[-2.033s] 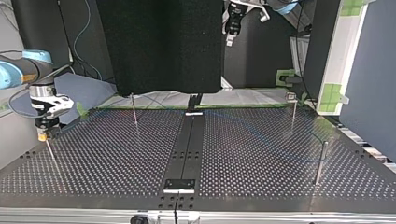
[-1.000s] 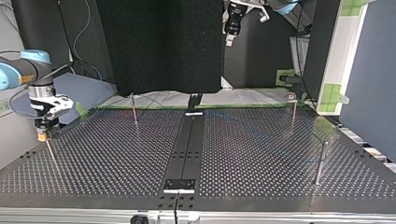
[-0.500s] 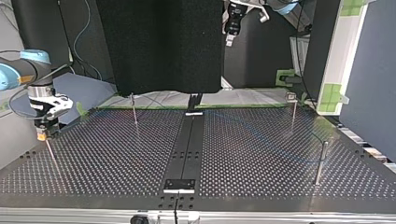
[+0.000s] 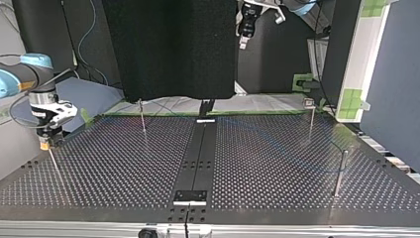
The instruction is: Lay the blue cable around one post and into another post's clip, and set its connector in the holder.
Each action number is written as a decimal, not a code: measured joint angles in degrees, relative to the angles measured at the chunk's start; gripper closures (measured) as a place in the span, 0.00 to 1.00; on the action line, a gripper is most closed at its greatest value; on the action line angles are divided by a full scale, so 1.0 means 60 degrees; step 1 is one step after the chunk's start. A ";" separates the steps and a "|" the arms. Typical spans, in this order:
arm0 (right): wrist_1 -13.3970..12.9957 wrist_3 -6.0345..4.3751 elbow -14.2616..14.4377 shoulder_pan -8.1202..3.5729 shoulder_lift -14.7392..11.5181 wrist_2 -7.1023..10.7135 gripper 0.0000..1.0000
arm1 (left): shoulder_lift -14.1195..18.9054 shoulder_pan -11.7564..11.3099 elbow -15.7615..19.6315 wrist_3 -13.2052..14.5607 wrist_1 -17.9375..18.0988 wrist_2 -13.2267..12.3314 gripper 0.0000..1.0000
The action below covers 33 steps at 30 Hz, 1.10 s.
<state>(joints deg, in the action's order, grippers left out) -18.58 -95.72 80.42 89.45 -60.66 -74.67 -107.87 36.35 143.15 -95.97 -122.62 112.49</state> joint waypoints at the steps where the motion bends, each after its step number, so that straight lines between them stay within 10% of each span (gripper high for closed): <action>1: 0.0029 0.0014 -0.0015 0.0003 0.0003 0.0002 0.02 | 0.0000 -0.0001 0.0000 0.0000 0.0000 -0.0002 0.00; 33: 0.0388 0.0295 -0.0168 0.0025 0.0050 0.0151 0.14 | 0.0000 0.0001 0.0000 -0.0042 0.0000 -0.0004 0.00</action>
<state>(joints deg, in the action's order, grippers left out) -16.25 -93.95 79.41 89.60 -60.36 -73.77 -107.87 36.36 143.15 -96.22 -122.62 112.47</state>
